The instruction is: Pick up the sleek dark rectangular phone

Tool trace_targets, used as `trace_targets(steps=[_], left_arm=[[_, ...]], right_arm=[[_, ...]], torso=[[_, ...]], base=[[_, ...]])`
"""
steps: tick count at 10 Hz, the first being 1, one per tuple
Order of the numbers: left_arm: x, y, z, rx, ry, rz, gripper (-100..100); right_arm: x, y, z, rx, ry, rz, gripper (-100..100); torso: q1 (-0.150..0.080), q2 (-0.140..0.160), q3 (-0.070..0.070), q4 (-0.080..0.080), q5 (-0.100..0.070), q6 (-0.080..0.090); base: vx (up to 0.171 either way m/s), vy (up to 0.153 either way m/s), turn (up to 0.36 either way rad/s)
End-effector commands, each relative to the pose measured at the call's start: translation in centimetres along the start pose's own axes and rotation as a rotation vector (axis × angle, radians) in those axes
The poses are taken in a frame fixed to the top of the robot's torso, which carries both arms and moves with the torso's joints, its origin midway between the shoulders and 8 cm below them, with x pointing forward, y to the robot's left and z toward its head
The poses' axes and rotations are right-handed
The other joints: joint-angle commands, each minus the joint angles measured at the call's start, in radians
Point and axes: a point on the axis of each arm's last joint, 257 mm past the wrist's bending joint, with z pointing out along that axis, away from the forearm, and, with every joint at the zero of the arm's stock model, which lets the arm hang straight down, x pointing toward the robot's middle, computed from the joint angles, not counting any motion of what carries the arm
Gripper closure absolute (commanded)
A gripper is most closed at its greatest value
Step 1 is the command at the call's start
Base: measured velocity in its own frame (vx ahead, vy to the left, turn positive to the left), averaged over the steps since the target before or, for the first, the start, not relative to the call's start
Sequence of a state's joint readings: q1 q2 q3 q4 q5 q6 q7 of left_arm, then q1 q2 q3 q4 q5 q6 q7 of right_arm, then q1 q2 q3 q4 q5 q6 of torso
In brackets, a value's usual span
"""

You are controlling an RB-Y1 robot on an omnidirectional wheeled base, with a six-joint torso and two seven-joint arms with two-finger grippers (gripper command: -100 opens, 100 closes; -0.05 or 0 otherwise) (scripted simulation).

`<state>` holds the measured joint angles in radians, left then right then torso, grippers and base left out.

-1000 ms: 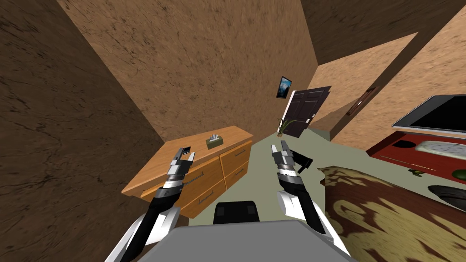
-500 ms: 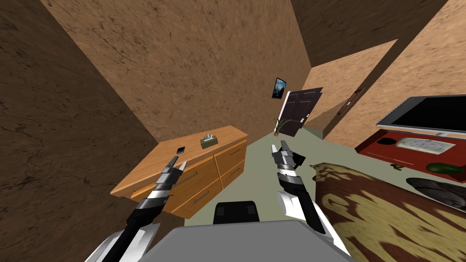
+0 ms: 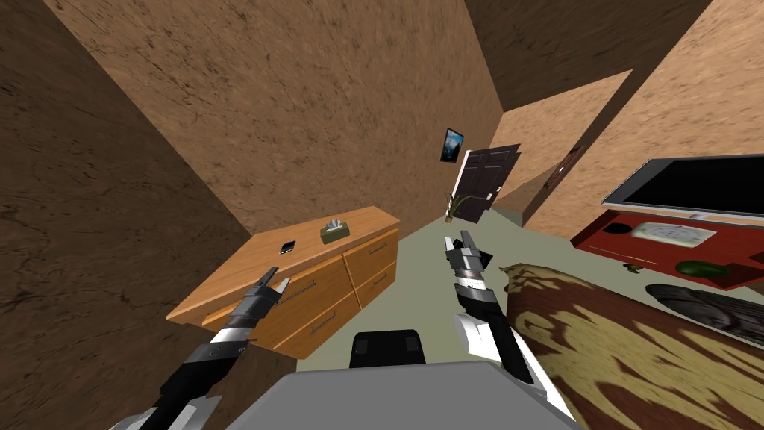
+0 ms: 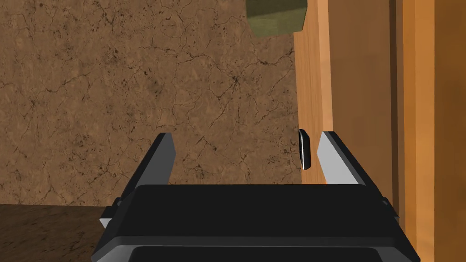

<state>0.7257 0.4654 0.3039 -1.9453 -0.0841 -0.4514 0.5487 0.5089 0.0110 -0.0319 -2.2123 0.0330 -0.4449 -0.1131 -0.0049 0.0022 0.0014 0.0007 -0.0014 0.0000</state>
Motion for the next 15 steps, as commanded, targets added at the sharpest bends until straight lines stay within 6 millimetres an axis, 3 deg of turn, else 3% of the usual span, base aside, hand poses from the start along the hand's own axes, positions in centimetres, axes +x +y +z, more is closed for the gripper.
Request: trace_targets(steps=[1, 2, 3, 4, 5, 6, 7, 8, 9, 10, 11, 12, 13, 14, 15], left_arm=[[-3.1, 1.5, -1.8, -0.072, -0.014, 0.033, -100], [-3.1, 1.4, -1.7, -0.072, -0.011, 0.025, -100], [-5.8, 2.7, -3.2, -0.132, -0.026, 0.057, -100], [-5.8, 2.6, -3.0, -0.132, -0.019, 0.05, -100], [-8.3, 3.3, -4.5, -0.183, -0.033, 0.081, -100], [-8.5, 3.4, -4.4, -0.19, -0.026, 0.077, -100], [-10.7, 3.5, -5.5, -0.232, -0.031, 0.106, -100], [-11.2, 3.9, -5.7, -0.247, -0.032, 0.104, -100], [-13.7, 4.3, -7.1, -0.3, -0.044, 0.133, -100], [-13.8, 4.2, -6.9, -0.302, -0.036, 0.131, -100], [-16.1, 4.4, -8.4, -0.351, -0.046, 0.162, -100], [-16.3, 4.2, -8.0, -0.355, -0.037, 0.159, -100], [-18.5, 4.2, -9.3, -0.405, -0.042, 0.187, -100], [-18.6, 4.1, -9.0, -0.407, -0.034, 0.185, -100], [-20.5, 4.0, -10.3, -0.455, -0.039, 0.211, -100]], right_arm=[[0.0, 0.0, 0.0, 0.0, 0.0, 0.0, 0], [0.0, 0.0, 0.0, 0.0, 0.0, 0.0, 0], [0.0, 0.0, 0.0, 0.0, 0.0, 0.0, 0], [0.0, 0.0, 0.0, 0.0, 0.0, 0.0, 0], [0.0, 0.0, 0.0, 0.0, 0.0, 0.0, 0], [0.0, 0.0, 0.0, 0.0, 0.0, 0.0, 0], [0.0, 0.0, 0.0, 0.0, 0.0, 0.0, 0], [0.0, 0.0, 0.0, 0.0, 0.0, 0.0, 0], [0.0, 0.0, 0.0, 0.0, 0.0, 0.0, 0], [0.0, 0.0, 0.0, 0.0, 0.0, 0.0, 0], [0.0, 0.0, 0.0, 0.0, 0.0, 0.0, 0], [0.0, 0.0, 0.0, 0.0, 0.0, 0.0, 0], [0.0, 0.0, 0.0, 0.0, 0.0, 0.0, 0], [0.0, 0.0, 0.0, 0.0, 0.0, 0.0, 0], [0.0, 0.0, 0.0, 0.0, 0.0, 0.0, 0]], torso=[[0.0, 0.0, 0.0, 0.0, 0.0, 0.0], [0.0, 0.001, 0.0, 0.0, 0.0, 0.0], [0.0, 0.0, 0.0, 0.0, 0.0, 0.0], [0.0, 0.0, 0.0, 0.0, 0.0, 0.0], [0.0, -0.001, 0.0, 0.0, 0.0, 0.0], [-0.001, -0.001, -0.001, 0.0, 0.0, 0.0], [0.0, -0.001, 0.0, 0.0, 0.0, 0.0], [0.0, -0.001, 0.0, 0.0, 0.0, 0.0], [0.001, -0.001, -0.001, 0.0, 0.0, 0.0], [0.001, -0.001, -0.001, 0.0, 0.0, 0.0], [0.003, -0.002, -0.001, 0.0, 0.001, 0.0], [0.003, -0.002, -0.001, 0.0, 0.001, 0.0], [0.004, -0.002, -0.001, 0.0, 0.001, 0.0], [0.003, -0.003, -0.001, -0.001, 0.001, 0.0], [0.004, -0.002, -0.001, -0.001, 0.001, 0.0]], base=[[-0.033, -0.091, -0.07], [-0.027, -0.08, -0.026], [-0.015, -0.09, -0.079], [-0.01, -0.08, -0.025], [-0.004, -0.097, -0.071], [-0.015, -0.076, -0.029], [-0.012, -0.085, -0.076], [-0.005, -0.065, -0.035], [-0.01, -0.072, -0.092], [0.001, -0.039, -0.07], [0.01, -0.039, -0.104], [0.008, -0.026, -0.057], [0.019, -0.043, -0.069], [0.007, -0.024, -0.051], [0.004, -0.03, -0.093]])
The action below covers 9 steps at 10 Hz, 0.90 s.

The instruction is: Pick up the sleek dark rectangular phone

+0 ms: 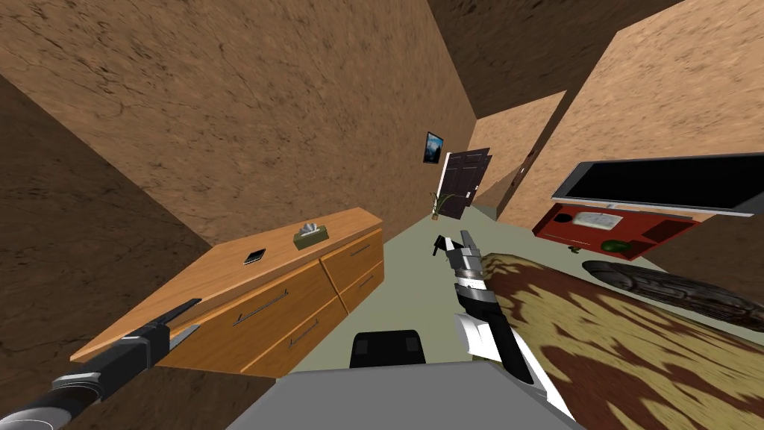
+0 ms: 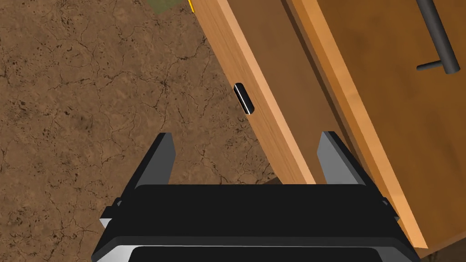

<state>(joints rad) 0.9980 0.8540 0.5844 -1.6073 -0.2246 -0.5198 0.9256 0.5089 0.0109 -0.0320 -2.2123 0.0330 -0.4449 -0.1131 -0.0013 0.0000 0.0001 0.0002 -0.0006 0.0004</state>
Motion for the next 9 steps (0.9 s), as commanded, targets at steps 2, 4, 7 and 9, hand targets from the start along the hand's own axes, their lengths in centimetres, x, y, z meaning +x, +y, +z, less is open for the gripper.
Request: trace_targets(steps=[2, 4, 7, 9], left_arm=[[-2.7, 0.7, -0.9, -0.067, 0.014, 0.033, -100], [-4.8, 1.3, -1.6, -0.125, 0.02, 0.059, -100], [-6.4, 1.1, -1.7, -0.178, 0.045, 0.093, -100], [-7.6, 1.4, -2.0, -0.231, 0.065, 0.118, -100]], right_arm=[[0.0, 0.0, 0.0, 0.0, 0.0, 0.0, 0], [0.0, 0.0, 0.0, 0.0, 0.0, 0.0, 0], [0.0, 0.0, 0.0, 0.0, 0.0, 0.0, 0], [0.0, 0.0, 0.0, 0.0, 0.0, 0.0, 0]], torso=[[0.0, -0.001, 0.0, 0.0, 0.0, 0.0], [0.0, -0.001, 0.0, 0.0, 0.0, 0.0], [0.0, -0.002, -0.001, 0.0, 0.0, 0.0], [0.002, -0.002, -0.001, 0.0, 0.0, 0.0]], base=[[0.018, -0.041, -0.066], [0.019, -0.037, -0.05], [0.029, -0.03, -0.055], [0.038, 0.006, -0.068]])
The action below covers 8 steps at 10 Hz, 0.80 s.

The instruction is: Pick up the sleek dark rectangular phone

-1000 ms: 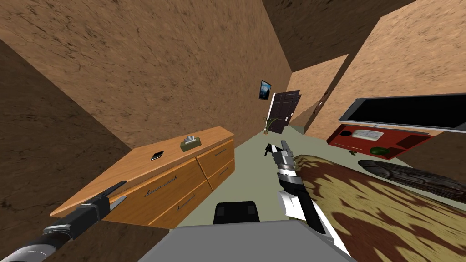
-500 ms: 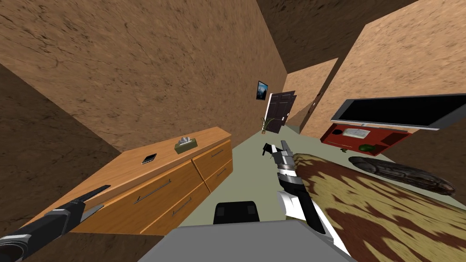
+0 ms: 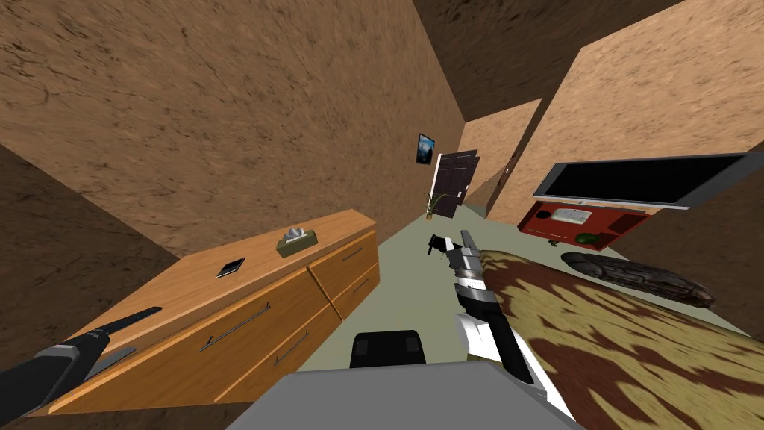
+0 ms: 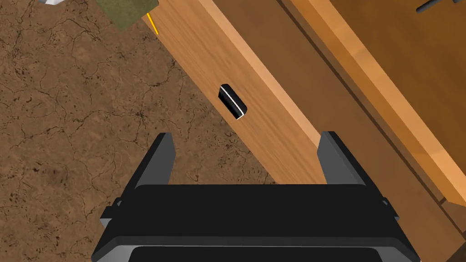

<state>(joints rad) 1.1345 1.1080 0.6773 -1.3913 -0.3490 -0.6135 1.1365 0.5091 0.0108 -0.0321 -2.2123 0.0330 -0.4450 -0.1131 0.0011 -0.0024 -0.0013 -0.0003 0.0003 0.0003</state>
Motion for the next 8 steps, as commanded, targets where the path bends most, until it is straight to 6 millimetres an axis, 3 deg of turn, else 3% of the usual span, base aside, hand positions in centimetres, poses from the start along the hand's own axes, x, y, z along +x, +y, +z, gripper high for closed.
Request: trace_targets(steps=[1, 2, 3, 4, 5, 8], left_arm=[[-1.1, 0.9, -0.6, -0.063, 0.02, 0.018, -100], [-1.1, 0.4, -0.2, -0.062, 0.03, 0.03, -100], [-1.8, 1.4, -0.9, -0.119, 0.047, 0.041, -100], [-1.8, 0.9, -0.5, -0.117, 0.056, 0.053, -100], [-2.4, 1.9, -1.1, -0.176, 0.076, 0.064, -100], [-2.9, 2.1, -1.0, -0.234, 0.113, 0.096, -100]], right_arm=[[0.0, 0.0, 0.0, 0.0, 0.0, 0.0, 0], [0.0, 0.0, 0.0, 0.0, 0.0, 0.0, 0], [0.0, 0.0, 0.0, 0.0, 0.0, 0.0, 0], [0.0, 0.0, 0.0, 0.0, 0.0, 0.0, 0], [0.0, 0.0, 0.0, 0.0, 0.0, 0.0, 0], [0.0, 0.0, 0.0, 0.0, 0.0, 0.0, 0]], torso=[[0.0, 0.0, 0.0, 0.0, 0.0, 0.0], [0.0, -0.001, 0.0, 0.0, 0.0, 0.0], [0.001, -0.001, 0.0, 0.0, 0.0, 0.0], [0.002, -0.001, 0.0, 0.0, 0.0, 0.0], [0.002, -0.001, 0.0, 0.0, 0.001, 0.0], [0.003, -0.001, -0.001, 0.0, 0.001, 0.0]], base=[[0.049, 0.008, -0.113], [0.042, 0.016, -0.052], [0.047, 0.034, -0.083], [0.041, 0.032, -0.064], [0.047, 0.026, -0.1], [0.047, 0.046, -0.071]])
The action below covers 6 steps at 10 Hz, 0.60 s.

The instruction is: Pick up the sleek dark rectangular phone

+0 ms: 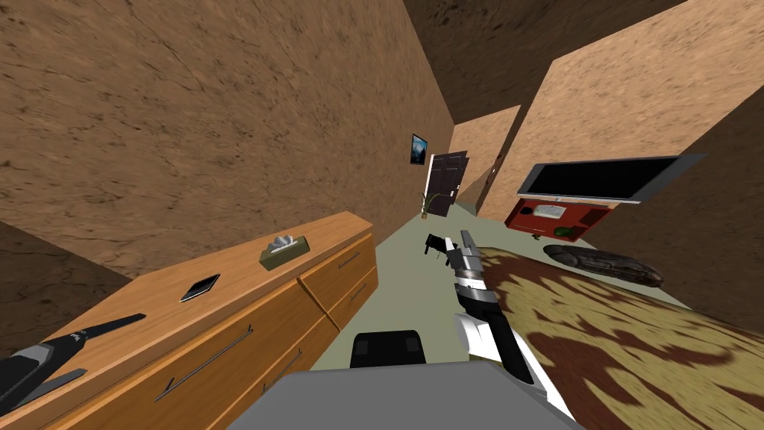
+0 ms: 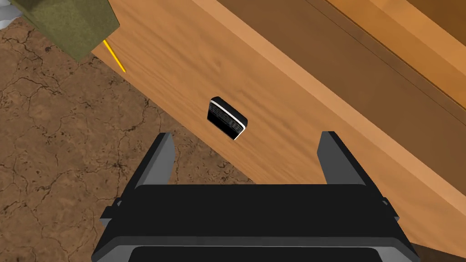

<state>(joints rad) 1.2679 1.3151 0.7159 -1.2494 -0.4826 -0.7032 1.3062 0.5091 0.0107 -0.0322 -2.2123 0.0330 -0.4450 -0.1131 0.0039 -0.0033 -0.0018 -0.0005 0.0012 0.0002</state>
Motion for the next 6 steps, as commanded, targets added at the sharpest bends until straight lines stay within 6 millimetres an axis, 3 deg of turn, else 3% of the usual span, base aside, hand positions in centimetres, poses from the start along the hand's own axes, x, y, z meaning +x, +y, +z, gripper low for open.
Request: trace_targets(steps=[1, 2, 4, 5, 6], left_arm=[[-0.3, 1.2, -0.2, -0.069, 0.033, 0.017, -100], [-0.3, 0.8, 0.0, -0.068, 0.038, 0.027, -100], [-0.5, 2.9, -0.8, -0.188, 0.093, 0.048, -100], [-0.5, 2.2, -0.3, -0.187, 0.102, 0.065, -100], [-0.5, 3.2, -0.6, -0.246, 0.13, 0.075, -100]], right_arm=[[0.0, 0.0, 0.0, 0.0, 0.0, 0.0, 0], [0.0, 0.0, 0.0, 0.0, 0.0, 0.0, 0], [0.0, 0.0, 0.0, 0.0, 0.0, 0.0, 0], [0.0, 0.0, 0.0, 0.0, 0.0, 0.0, 0], [0.0, 0.0, 0.0, 0.0, 0.0, 0.0, 0]], torso=[[0.0, 0.0, 0.0, 0.0, 0.0, 0.0], [0.0, -0.001, 0.0, 0.0, 0.0, 0.0], [0.0, -0.001, 0.0, 0.0, 0.0, 0.001], [0.002, -0.003, -0.001, -0.001, 0.0, 0.0], [0.002, -0.002, -0.001, 0.0, 0.0, 0.0]], base=[[0.059, 0.039, -0.098], [0.049, 0.04, -0.051], [0.071, 0.074, -0.127], [0.063, 0.074, -0.052], [0.055, 0.061, -0.089]])
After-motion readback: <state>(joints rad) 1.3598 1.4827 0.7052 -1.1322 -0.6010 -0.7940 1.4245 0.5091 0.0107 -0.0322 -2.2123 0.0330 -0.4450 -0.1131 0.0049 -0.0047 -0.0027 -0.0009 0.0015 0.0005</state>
